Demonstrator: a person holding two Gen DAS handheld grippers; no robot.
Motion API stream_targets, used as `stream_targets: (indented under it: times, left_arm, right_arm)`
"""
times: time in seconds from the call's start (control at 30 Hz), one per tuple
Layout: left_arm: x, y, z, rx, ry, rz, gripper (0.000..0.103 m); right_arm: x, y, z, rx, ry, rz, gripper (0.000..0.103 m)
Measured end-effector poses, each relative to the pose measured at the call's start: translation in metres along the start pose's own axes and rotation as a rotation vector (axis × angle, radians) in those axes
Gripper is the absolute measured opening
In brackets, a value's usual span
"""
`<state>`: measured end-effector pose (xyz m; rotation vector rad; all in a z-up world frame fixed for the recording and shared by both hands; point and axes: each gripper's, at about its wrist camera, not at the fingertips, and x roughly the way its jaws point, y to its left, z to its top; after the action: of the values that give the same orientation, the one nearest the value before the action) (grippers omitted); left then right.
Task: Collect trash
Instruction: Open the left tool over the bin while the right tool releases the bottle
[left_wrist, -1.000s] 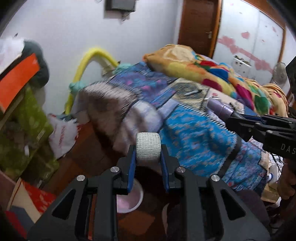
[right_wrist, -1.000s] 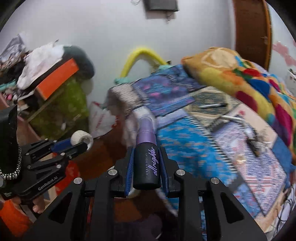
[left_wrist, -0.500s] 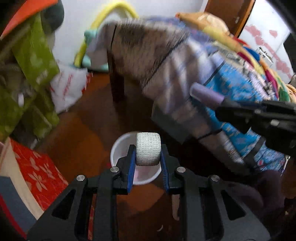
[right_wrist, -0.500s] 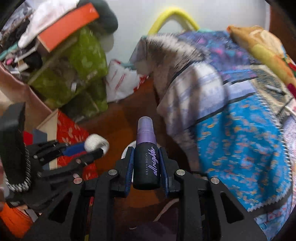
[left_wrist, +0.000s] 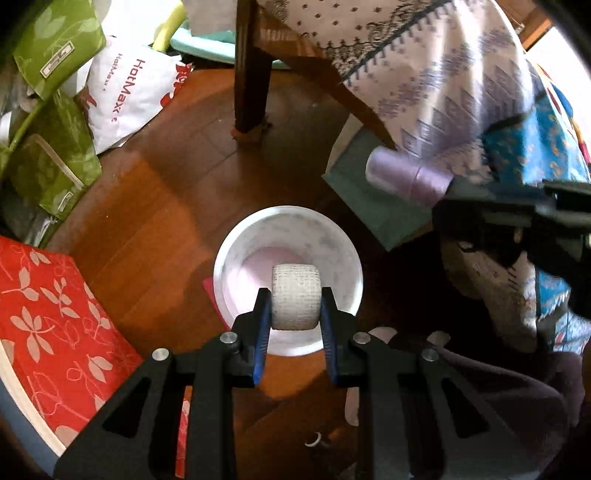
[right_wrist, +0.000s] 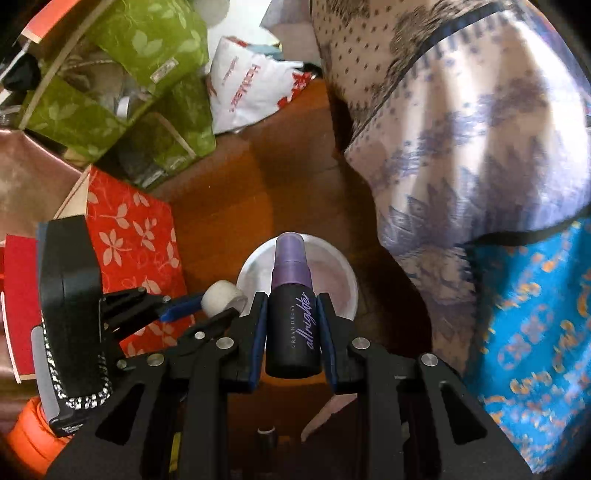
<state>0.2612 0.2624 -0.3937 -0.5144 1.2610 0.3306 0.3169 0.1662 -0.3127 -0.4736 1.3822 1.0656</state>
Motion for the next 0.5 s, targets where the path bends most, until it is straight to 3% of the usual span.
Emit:
stream_targets:
  times: [0.13,0.27,0.5]
  left_arm:
    - [-0.001,0.0,0.004,-0.017,-0.008,0.013,0.027]
    - [-0.006,0.002,0.005,-0.033,-0.024,0.037,0.037]
    - [-0.031,-0.001,0.004,-0.024,-0.065,0.044,0.037]
  right_arm:
    - [0.005,0.002,0.003,-0.023,0.016,0.012,0.025]
    - [0.002,0.002,0.003,-0.034,0.01,0.004,0.036]
    - [-0.018,0.002,0.0,-0.018,-0.051,-0.015,0.037]
